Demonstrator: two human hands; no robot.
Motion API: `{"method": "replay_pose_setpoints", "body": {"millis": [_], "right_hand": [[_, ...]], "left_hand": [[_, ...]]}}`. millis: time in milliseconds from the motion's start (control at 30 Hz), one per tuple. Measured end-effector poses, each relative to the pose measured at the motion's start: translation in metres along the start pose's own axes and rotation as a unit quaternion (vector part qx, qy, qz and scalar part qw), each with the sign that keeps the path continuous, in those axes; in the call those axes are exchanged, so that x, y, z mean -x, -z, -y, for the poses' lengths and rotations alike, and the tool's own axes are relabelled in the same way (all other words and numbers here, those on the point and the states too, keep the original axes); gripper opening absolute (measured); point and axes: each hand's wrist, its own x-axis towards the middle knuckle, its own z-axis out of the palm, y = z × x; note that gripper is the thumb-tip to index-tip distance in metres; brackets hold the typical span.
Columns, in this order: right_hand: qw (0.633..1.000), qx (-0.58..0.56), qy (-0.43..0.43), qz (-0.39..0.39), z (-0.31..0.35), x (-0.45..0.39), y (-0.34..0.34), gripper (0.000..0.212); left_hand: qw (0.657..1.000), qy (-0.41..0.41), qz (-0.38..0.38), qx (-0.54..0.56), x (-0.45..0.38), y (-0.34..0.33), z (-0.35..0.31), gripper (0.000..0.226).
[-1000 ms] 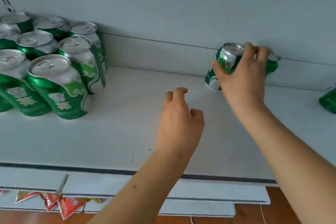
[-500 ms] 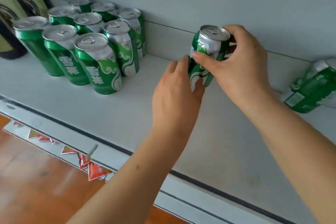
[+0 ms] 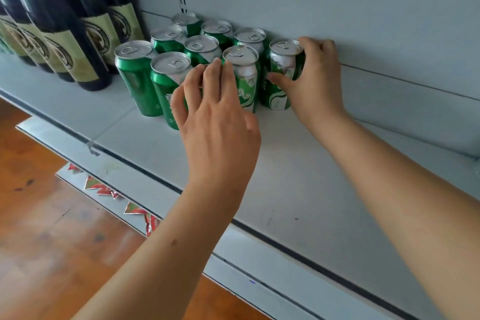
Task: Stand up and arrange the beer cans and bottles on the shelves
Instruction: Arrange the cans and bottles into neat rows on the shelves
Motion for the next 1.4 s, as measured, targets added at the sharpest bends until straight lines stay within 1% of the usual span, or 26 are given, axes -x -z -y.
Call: {"method": "replay_pose_setpoints", "body": {"millis": [67,100,167,200,267,333,400,433,500,567,667,767,833,900,967,1000,1067,1133,1200,1233,1300,1333,1367,1400], "right_hand": [[1.000,0.003,-0.003,0.012,0.002,0.007,0.009,0.076],[1.000,0.012,0.001,0.002,0.002,0.013,0.018,0.076],[0.998,0.037,0.009,-0.056,-0.005,0.029,0.043,0.066],[0.994,0.049,0.008,-0.095,-0.012,0.038,0.059,0.060],[0.982,0.078,0.001,-0.174,-0.029,0.056,0.094,0.048],[0.964,0.122,-0.010,-0.237,-0.048,0.073,0.131,0.041],[0.944,0.171,-0.030,-0.282,-0.070,0.087,0.164,0.040],[0.934,0.194,-0.052,-0.294,-0.083,0.093,0.177,0.043],[0.922,0.233,-0.115,-0.288,-0.107,0.104,0.197,0.057],[0.932,0.207,-0.166,-0.245,-0.128,0.111,0.206,0.068],[0.955,0.103,-0.201,-0.194,-0.147,0.116,0.210,0.062],[0.955,0.063,-0.216,-0.193,-0.153,0.114,0.214,0.056],[0.952,0.049,-0.230,-0.194,-0.149,0.113,0.217,0.056],[0.951,0.032,-0.252,-0.179,-0.138,0.113,0.217,0.064],[0.954,0.013,-0.262,-0.143,-0.120,0.114,0.211,0.072],[0.960,0.009,-0.253,-0.119,-0.109,0.114,0.206,0.069],[0.974,-0.003,-0.213,-0.073,-0.083,0.113,0.188,0.058],[0.984,-0.030,-0.170,-0.035,-0.052,0.110,0.163,0.057],[0.990,-0.056,-0.129,-0.002,-0.020,0.105,0.133,0.058],[0.991,-0.066,-0.115,0.014,-0.005,0.101,0.118,0.059],[0.991,-0.081,-0.102,0.035,0.020,0.095,0.090,0.057],[0.991,-0.084,-0.095,0.036,0.029,0.091,0.076,0.056],[0.992,-0.082,-0.086,0.035,0.037,0.088,0.064,0.056],[0.993,-0.077,-0.077,0.033,0.043,0.084,0.052,0.057]], "left_hand": [[0.999,0.003,-0.015,0.037,0.002,0.004,-0.010,0.065],[0.998,-0.010,-0.026,0.061,0.006,0.005,-0.018,0.065],[0.989,-0.044,-0.020,0.138,0.019,0.003,-0.041,0.061],[0.980,-0.054,0.010,0.189,0.029,-0.001,-0.055,0.058],[0.955,-0.058,0.106,0.271,0.050,-0.009,-0.085,0.054],[0.929,-0.055,0.195,0.310,0.068,-0.018,-0.116,0.051],[0.905,-0.059,0.253,0.335,0.082,-0.027,-0.147,0.051],[0.894,-0.062,0.279,0.345,0.087,-0.030,-0.162,0.053],[0.874,-0.069,0.326,0.355,0.095,-0.035,-0.188,0.059],[0.860,-0.067,0.356,0.359,0.099,-0.041,-0.208,0.065],[0.850,-0.086,0.379,0.355,0.100,-0.049,-0.228,0.076],[0.850,-0.119,0.388,0.336,0.100,-0.058,-0.239,0.082],[0.848,-0.116,0.393,0.336,0.099,-0.062,-0.242,0.082],[0.849,-0.097,0.378,0.356,0.096,-0.061,-0.239,0.079],[0.868,-0.071,0.324,0.369,0.092,-0.055,-0.223,0.068],[0.887,-0.058,0.285,0.359,0.090,-0.050,-0.210,0.059],[0.928,-0.053,0.210,0.304,0.082,-0.034,-0.175,0.043],[0.946,-0.056,0.169,0.271,0.071,-0.016,-0.133,0.036],[0.957,-0.063,0.143,0.243,0.059,0.003,-0.088,0.032],[0.964,-0.070,0.115,0.229,0.051,0.013,-0.068,0.030],[0.976,-0.081,0.022,0.202,0.036,0.034,-0.035,0.027],[0.980,-0.084,-0.022,0.178,0.029,0.043,-0.024,0.028],[0.984,-0.084,-0.048,0.147,0.021,0.048,-0.015,0.032],[0.988,-0.080,-0.053,0.118,0.013,0.049,-0.007,0.039]]}}
